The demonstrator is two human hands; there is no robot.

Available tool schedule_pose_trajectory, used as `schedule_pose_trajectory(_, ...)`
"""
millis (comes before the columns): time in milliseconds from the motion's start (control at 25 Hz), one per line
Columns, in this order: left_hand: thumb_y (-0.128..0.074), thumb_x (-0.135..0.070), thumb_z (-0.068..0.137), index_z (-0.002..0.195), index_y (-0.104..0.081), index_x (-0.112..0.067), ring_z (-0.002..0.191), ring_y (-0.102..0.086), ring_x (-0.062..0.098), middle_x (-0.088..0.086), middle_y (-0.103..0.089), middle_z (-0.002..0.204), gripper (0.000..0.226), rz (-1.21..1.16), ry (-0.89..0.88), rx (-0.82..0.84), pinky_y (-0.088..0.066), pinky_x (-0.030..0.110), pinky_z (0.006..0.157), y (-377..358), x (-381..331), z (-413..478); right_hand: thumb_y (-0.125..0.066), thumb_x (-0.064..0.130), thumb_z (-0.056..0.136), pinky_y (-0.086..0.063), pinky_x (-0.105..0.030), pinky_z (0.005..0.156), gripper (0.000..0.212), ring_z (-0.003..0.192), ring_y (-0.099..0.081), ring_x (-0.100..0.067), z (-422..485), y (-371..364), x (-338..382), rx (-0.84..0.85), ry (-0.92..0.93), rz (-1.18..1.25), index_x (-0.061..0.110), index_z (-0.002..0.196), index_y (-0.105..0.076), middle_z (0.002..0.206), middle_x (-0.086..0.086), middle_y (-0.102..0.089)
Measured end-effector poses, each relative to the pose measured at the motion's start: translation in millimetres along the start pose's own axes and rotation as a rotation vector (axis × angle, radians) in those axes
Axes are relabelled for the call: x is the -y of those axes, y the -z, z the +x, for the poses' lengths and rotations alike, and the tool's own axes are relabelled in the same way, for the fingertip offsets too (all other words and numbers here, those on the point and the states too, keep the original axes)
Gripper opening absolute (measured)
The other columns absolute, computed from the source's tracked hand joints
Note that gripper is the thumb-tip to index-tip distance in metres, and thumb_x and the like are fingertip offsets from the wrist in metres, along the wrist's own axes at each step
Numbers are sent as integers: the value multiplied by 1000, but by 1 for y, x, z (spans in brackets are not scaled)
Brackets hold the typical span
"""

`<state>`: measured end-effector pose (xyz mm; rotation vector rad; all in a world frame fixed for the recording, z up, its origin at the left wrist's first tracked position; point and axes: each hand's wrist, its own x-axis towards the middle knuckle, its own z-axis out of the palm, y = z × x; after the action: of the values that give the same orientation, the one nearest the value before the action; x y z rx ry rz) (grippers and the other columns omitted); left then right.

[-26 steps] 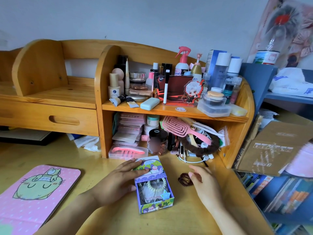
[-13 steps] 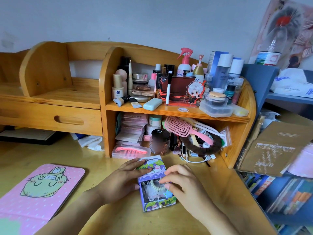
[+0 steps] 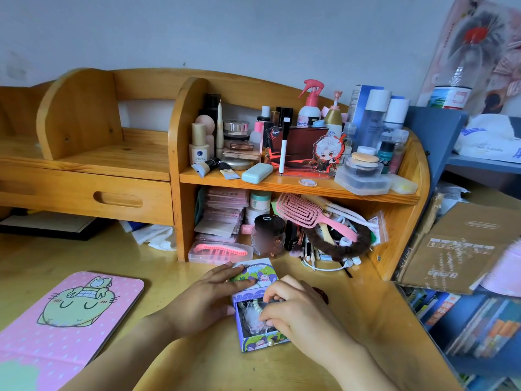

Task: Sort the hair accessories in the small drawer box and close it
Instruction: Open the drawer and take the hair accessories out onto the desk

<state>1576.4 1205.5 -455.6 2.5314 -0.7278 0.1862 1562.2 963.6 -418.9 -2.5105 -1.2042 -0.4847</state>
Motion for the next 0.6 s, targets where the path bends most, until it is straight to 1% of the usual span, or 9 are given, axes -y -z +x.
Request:
schedule_pose_trajectory(80,-61,-26,87,124,-22,-70,140,-3,0,-22,-15,148,69,3,1,3,-2,11,109,0,0,0,-70,21,72,-40,-23,67,7,85,-41,-5,2,1,2,-13,13,-3,28,74,-70,88,11,-57)
schedule_pose_trajectory(200,-61,-27,87,123,-21,-70,141,-4,2,-22,-15,147,69,5,-2,-2,-5,16,111,0,-1,0,-66,21,77,-44,-26,73,7,88,-43,-6,1,-1,1,-5,-20,55,27,79,-69,90,12,-56)
schedule_pose_trajectory(360,-60,-28,87,123,-21,-71,141,-4,2,-22,-15,147,68,5,-13,-8,-3,13,110,0,-1,0,-63,20,81,-45,-25,78,9,92,-47,-6,0,0,1,-14,-21,94,27,83,-69,90,14,-60)
schedule_pose_trajectory(480,-61,-26,87,124,-21,-70,141,-3,1,-23,-15,147,70,7,-1,-3,-5,18,112,0,0,0,-63,20,82,-45,-24,76,7,90,-51,-4,-1,3,2,-55,-38,163,25,83,-68,87,14,-65)
schedule_pose_trajectory(520,-61,-26,87,124,-22,-70,140,-3,1,-23,-15,147,70,8,0,-4,-5,17,112,0,0,0,-62,20,83,-46,-24,75,7,88,-52,-4,0,3,3,-75,-50,187,24,84,-68,86,13,-66)
schedule_pose_trajectory(600,-60,-28,86,124,-22,-70,140,-3,0,-24,-14,146,68,4,-2,-3,-1,9,108,0,-2,0,-62,20,84,-47,-25,73,7,85,-54,-4,0,6,6,-123,-89,240,25,84,-67,84,14,-67)
